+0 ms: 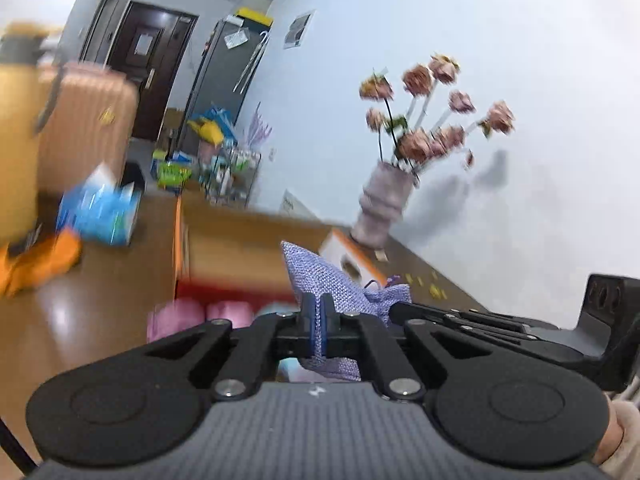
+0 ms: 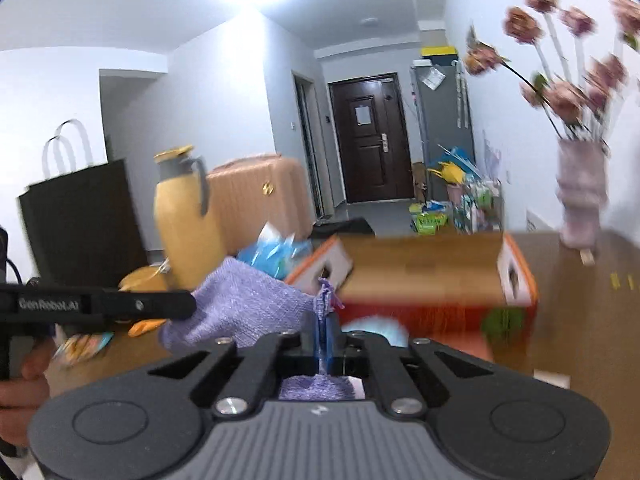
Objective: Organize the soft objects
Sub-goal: 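Lift the sachet with the right gripper, lower it into the red box, open, then withdraw both grippers from the box back over the table items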
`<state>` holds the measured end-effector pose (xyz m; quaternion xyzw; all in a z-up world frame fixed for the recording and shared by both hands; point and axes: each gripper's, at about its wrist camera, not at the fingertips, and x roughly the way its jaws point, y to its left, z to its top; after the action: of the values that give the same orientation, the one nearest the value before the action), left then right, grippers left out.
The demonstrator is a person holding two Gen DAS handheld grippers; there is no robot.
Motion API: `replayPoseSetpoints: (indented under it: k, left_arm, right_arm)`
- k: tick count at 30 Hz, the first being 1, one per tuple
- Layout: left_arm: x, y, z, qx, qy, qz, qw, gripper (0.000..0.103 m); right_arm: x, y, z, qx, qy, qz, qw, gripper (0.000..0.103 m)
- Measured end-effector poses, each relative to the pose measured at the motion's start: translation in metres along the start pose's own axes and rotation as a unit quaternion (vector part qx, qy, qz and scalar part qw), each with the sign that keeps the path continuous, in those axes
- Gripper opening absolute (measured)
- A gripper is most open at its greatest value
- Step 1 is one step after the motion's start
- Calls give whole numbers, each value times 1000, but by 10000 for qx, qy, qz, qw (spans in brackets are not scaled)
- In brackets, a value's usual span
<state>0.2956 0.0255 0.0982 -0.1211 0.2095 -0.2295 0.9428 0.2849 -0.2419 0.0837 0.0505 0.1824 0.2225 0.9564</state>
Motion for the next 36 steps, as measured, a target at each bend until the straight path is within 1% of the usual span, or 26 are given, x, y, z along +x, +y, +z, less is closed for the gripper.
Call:
replayPoseSetpoints:
  k: [1,2,4,6,7,8,10,11,12,13,14,16,18,19,20,21,22,23,24,27,29,30,32,34,36]
  left_arm:
    - [22,3,21,78,62,68,9999,3]
    - [51,8,43,185,160,216,9995,3]
    - [101,21,71,280,329,524,9977,3]
    - [157,41,91,114,625,789,9949,3]
    - [184,52,98,53,784,861,9932,3]
    - [209,64,102,-34,899,1005,9909,3]
    - [249,80,104,29,1143,1199,9862,3]
    - [267,89,102,-44,1237,1451,9816,4]
    - [279,95,98,-52,1327,1626,9777,4]
    - [290,100,94,-8,1420,1720,9748,5]
    - [297,103,90,32,1479,1789,9727,6]
    - [307,105,83,230,1583,1835,9699,6]
    - [309,107,79,326,1621,1855,9686,7]
    - [309,107,79,336,1645,1838,9685,10]
    - [308,107,79,340,1639,1835,9687,15]
    - [306,106,81,351,1607,1851,9689,19]
    - [298,106,81,361,1561,1882,9690,29]
    - [291,103,85,387,1496,1925,9691,34]
    - [283,99,91,433,1425,1953,9694,34]
    - [250,85,112,522,1234,1919,9722,37]
    - [219,72,128,558,1053,1975,9730,47]
    - [204,66,134,603,963,2019,9728,49]
    - [168,50,146,691,750,2141,9715,56]
    - [136,36,153,733,607,2227,9702,63]
    - [110,24,156,752,545,2265,9696,64]
  right_arm:
    - [19,-10,21,-9,25,-10,10000,3]
    - [44,-22,44,-30,145,-17,9999,3]
    - [99,-42,82,-79,409,-68,9991,3]
    - [158,-57,106,-212,796,-179,9964,3]
    - [189,-66,113,-158,998,-250,9946,3]
    - [216,-72,116,-138,1224,-282,9920,3]
    - [272,-88,118,-52,1609,-432,9860,3]
    - [294,-94,116,-30,1786,-463,9828,3]
    - [312,-99,114,55,1924,-463,9802,4]
    - [327,-103,112,146,2044,-444,9778,7]
    - [341,-107,110,227,2151,-439,9753,14]
    - [357,-111,105,298,2287,-470,9719,16]
    - [361,-110,104,242,2232,-481,9733,25]
    - [361,-111,106,250,2207,-470,9739,33]
    - [354,-112,103,295,2159,-452,9749,35]
    - [350,-114,106,361,2094,-440,9762,35]
    - [342,-116,110,381,2040,-462,9771,36]
    - [337,-119,115,358,2015,-500,9776,36]
    - [326,-121,120,329,1958,-554,9785,36]
    - [284,-129,141,288,1745,-741,9814,42]
    - [250,-134,158,270,1579,-858,9834,48]
    - [230,-137,166,257,1485,-930,9842,50]
    - [188,-138,180,221,1334,-1038,9854,58]
    - [148,-137,188,191,1213,-1122,9861,62]
    - [111,-137,193,191,1104,-1182,9867,63]
